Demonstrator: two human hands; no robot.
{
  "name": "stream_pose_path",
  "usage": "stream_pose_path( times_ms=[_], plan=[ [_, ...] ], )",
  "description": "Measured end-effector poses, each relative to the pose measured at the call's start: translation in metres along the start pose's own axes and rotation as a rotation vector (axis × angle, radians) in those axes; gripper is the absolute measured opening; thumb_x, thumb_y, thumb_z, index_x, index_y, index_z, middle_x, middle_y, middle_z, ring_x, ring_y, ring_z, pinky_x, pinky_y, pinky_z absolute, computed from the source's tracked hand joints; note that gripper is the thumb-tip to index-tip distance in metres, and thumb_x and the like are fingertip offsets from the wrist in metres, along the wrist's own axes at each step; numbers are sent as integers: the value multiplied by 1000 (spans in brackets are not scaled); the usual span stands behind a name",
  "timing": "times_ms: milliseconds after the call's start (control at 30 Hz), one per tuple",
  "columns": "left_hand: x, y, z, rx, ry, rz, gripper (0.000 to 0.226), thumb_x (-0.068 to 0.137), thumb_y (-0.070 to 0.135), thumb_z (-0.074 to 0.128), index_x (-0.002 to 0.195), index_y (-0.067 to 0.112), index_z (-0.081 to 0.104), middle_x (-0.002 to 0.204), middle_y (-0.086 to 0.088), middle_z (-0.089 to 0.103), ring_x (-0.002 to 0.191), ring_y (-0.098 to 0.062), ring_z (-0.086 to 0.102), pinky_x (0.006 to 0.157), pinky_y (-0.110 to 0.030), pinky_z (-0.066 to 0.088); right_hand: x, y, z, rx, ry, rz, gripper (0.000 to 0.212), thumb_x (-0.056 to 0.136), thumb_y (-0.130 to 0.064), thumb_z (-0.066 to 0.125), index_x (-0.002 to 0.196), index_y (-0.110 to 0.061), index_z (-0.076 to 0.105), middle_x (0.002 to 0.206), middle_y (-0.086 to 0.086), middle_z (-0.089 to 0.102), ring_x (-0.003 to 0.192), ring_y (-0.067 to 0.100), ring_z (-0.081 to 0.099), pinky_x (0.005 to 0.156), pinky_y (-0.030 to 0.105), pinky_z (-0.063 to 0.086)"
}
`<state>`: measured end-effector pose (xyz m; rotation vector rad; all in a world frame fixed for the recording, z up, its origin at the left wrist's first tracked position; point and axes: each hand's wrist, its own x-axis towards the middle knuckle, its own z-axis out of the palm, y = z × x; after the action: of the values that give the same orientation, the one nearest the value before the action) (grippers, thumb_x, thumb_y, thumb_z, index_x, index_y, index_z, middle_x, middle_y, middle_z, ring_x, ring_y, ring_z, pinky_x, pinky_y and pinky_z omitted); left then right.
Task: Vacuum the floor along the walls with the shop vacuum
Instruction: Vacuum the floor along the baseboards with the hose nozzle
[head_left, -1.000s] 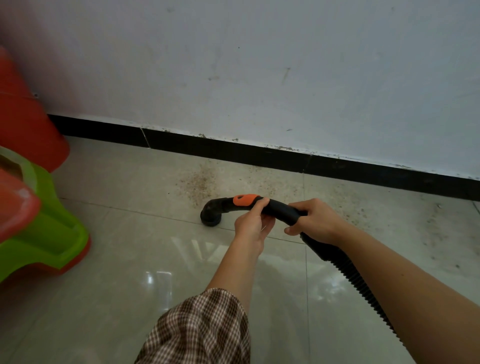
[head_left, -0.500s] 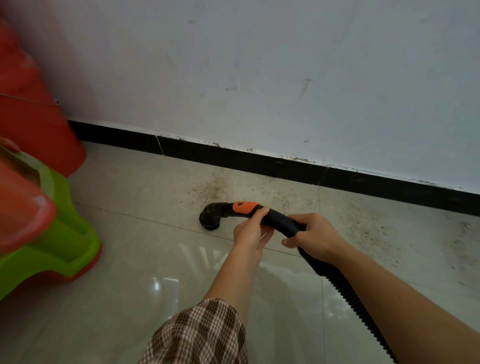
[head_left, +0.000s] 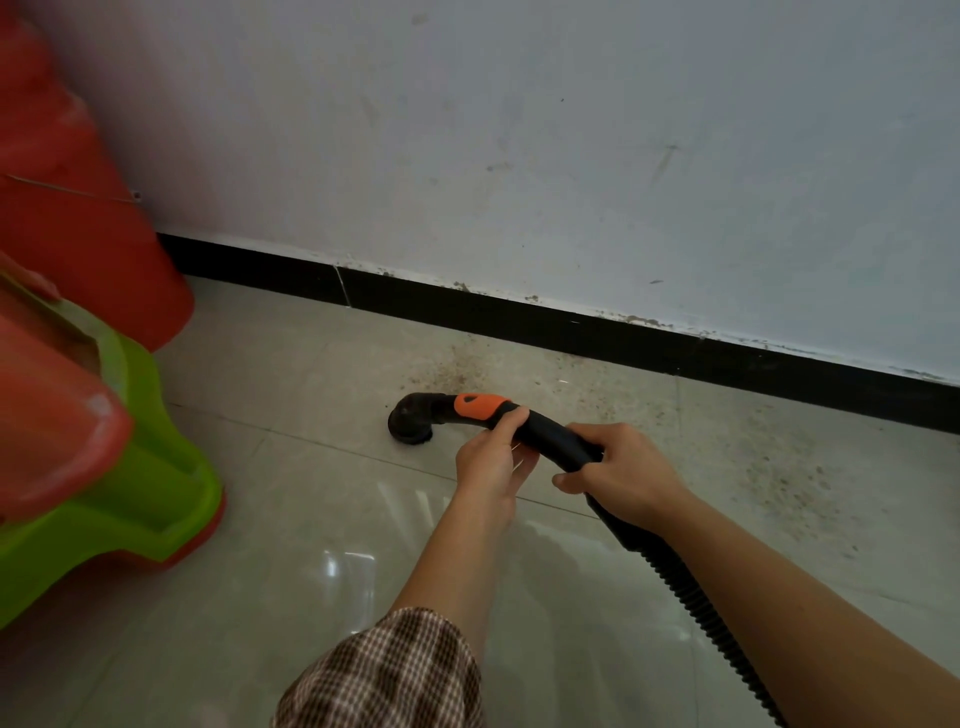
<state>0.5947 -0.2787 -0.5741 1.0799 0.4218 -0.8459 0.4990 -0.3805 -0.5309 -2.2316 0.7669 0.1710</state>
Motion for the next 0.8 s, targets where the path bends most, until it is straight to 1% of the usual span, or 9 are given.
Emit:
stream_pose_path(
  times_ms=[133,300,500,567,667,800],
  plan=[
    [7,11,-7,21,20,3,38,85,17,74,119,5,62,105,-14,72,101,-22,68,75,-27,57,10,-7,9,2,-4,-11,28,80,-28,75,105,-36,65,77,-2,67,69,18,66,75,41,58],
    [14,33,-13,95,35,1,38,86,15,73,119,1,61,107,-16,71,98,-23,69,78,-29,57,19,-17,19,28,4,-20,28,80,-28,74,105,-34,65,77,0,67,70,21,66,77,44,58],
    [20,48,-20,174,63,16,36,86,15,73,117,2,61,103,-15,72,88,-21,71,64,-24,57,26,-23,27,31,18,-19,27,79,-30,74,103,-36,65,76,-2,67,72,20,65,78,45,57],
    [21,48,-22,172,76,30,35,85,15,74,115,3,62,102,-14,72,87,-20,71,63,-23,57,27,-25,29,31,15,-16,26,79,-31,74,103,-36,65,76,-2,67,73,20,65,80,45,56],
    [19,41,-22,133,138,51,31,83,17,77,108,5,64,96,-13,73,85,-21,73,67,-25,58,28,-28,29,30,-9,-23,26,79,-29,75,102,-35,66,77,0,68,73,20,66,80,46,57],
    [8,32,-19,-19,217,45,20,79,14,79,93,8,65,87,-11,73,78,-20,73,57,-22,56,26,-28,24,47,-68,-36,27,78,-25,76,103,-33,69,78,2,69,72,20,66,76,41,57]
  ],
)
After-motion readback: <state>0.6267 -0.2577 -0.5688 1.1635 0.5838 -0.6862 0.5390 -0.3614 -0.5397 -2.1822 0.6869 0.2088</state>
